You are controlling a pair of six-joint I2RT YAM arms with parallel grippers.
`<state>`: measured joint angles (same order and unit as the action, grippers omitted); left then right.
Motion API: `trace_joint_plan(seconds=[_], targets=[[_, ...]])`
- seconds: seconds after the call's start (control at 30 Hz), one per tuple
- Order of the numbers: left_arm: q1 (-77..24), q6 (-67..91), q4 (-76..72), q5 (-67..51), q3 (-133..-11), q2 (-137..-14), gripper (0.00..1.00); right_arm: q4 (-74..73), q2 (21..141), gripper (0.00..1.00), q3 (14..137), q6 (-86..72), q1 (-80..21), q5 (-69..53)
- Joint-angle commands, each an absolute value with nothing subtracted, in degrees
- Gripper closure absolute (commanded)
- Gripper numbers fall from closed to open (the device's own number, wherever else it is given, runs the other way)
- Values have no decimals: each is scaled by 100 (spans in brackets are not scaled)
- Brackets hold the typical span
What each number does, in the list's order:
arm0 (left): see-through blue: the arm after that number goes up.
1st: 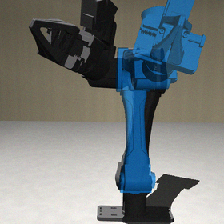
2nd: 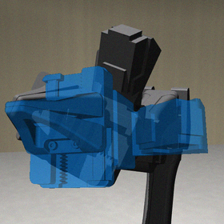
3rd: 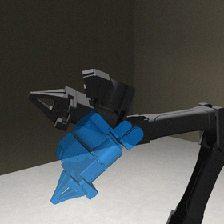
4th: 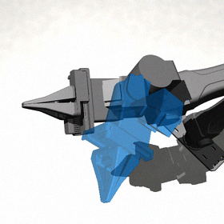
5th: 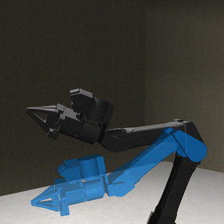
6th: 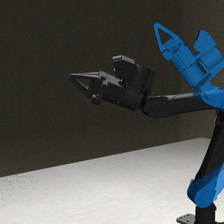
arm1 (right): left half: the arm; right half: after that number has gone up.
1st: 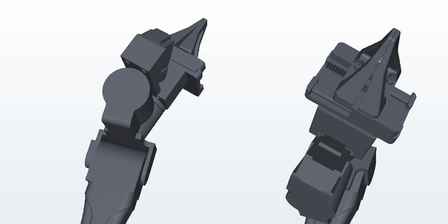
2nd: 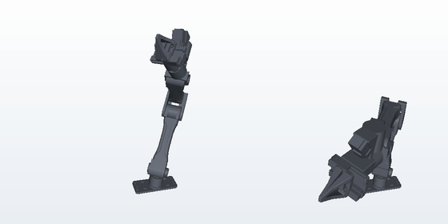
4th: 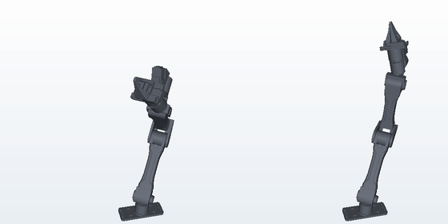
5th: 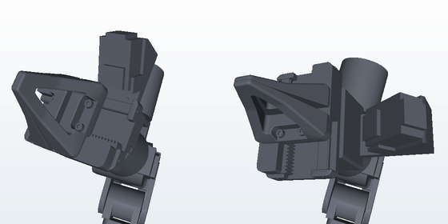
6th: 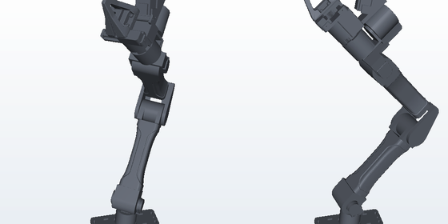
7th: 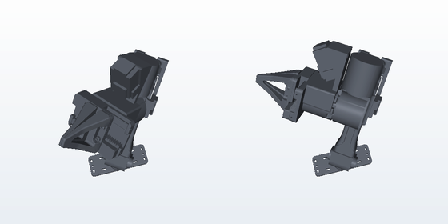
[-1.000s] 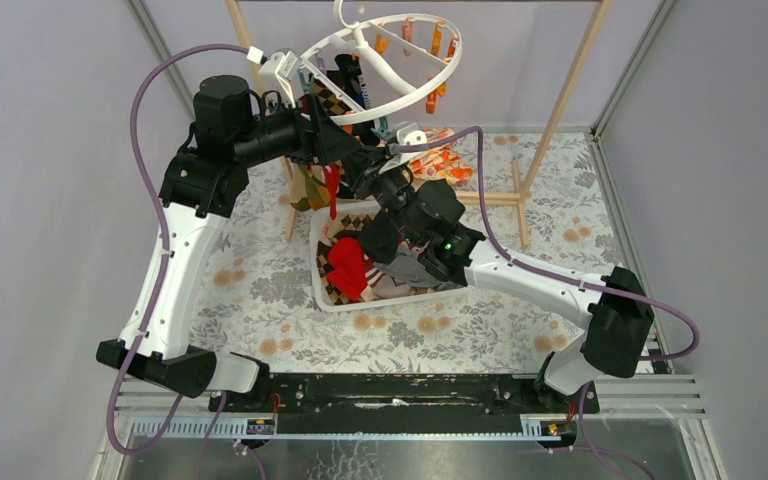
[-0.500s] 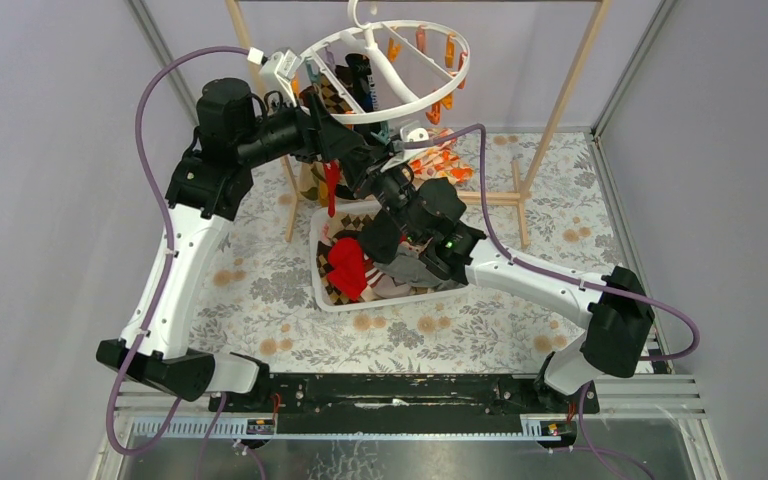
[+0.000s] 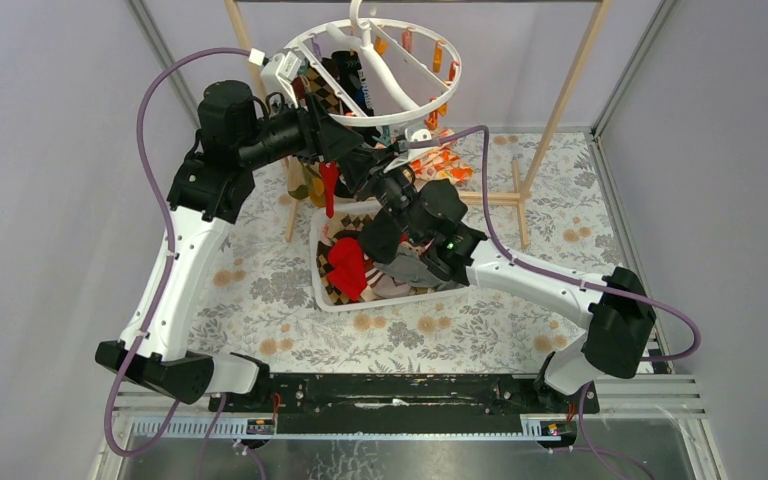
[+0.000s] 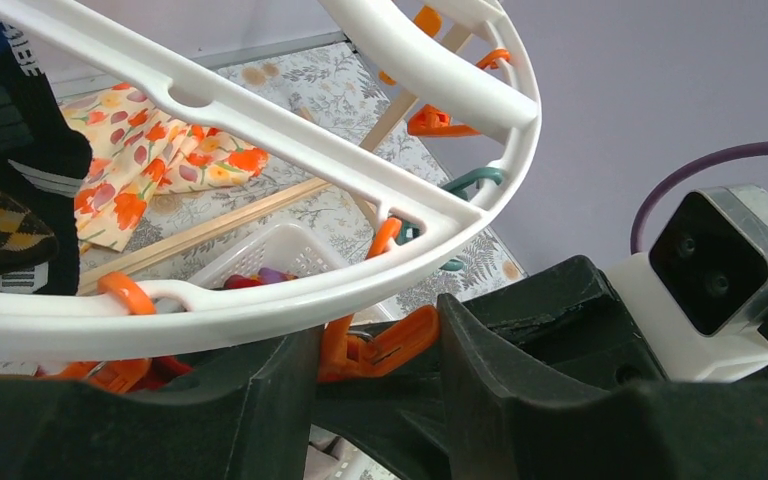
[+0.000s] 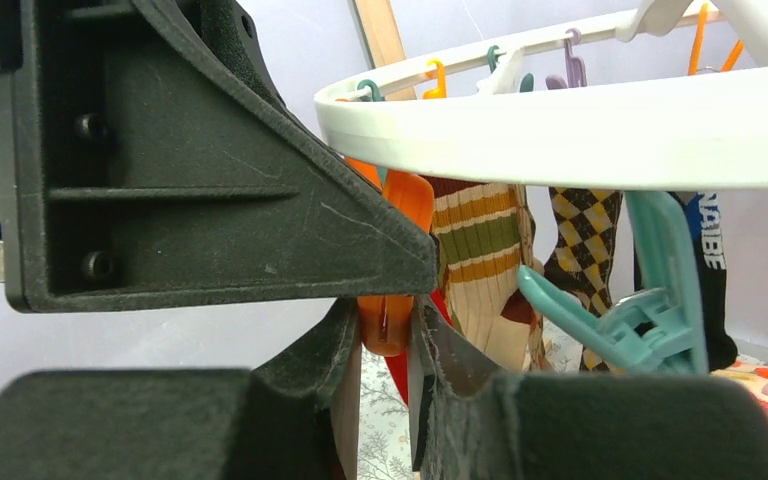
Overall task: Clip the socks to the hanger
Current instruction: Open the clamp at the hanger.
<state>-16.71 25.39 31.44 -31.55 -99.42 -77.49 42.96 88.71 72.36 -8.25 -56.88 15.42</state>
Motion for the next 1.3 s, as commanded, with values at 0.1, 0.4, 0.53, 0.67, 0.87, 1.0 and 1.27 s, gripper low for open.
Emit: trace_joint_plan(seconds=[0.1,0.4,0.53,0.67,0.87,1.0,1.27], targets=[[-1652,2416,2258,-2453,-9874,-7774,82,4707,8550,65,6979,-1311,-5950,910],[-1639,2815,2244,-2008,-9521,-7589,100,5568,8242,44,6274,-1563,-5950,1451],[-1596,3167,2333,-2057,-9414,-7562,100,5808,8141,44,6052,-1555,-5947,1874],[-1593,3533,2321,-2120,-9312,-7529,100,5886,8334,48,6213,-1504,-5950,2350],[-1589,3706,2376,-2024,-9336,-7530,100,5839,8808,48,6721,-1137,-5967,2894],[-1586,3720,2426,-1967,-9347,-7550,100,5832,9073,48,7051,-806,-6003,3136],[-1590,3717,2456,-1891,-9330,-7567,100,5704,9435,51,7587,-197,-6038,3408]])
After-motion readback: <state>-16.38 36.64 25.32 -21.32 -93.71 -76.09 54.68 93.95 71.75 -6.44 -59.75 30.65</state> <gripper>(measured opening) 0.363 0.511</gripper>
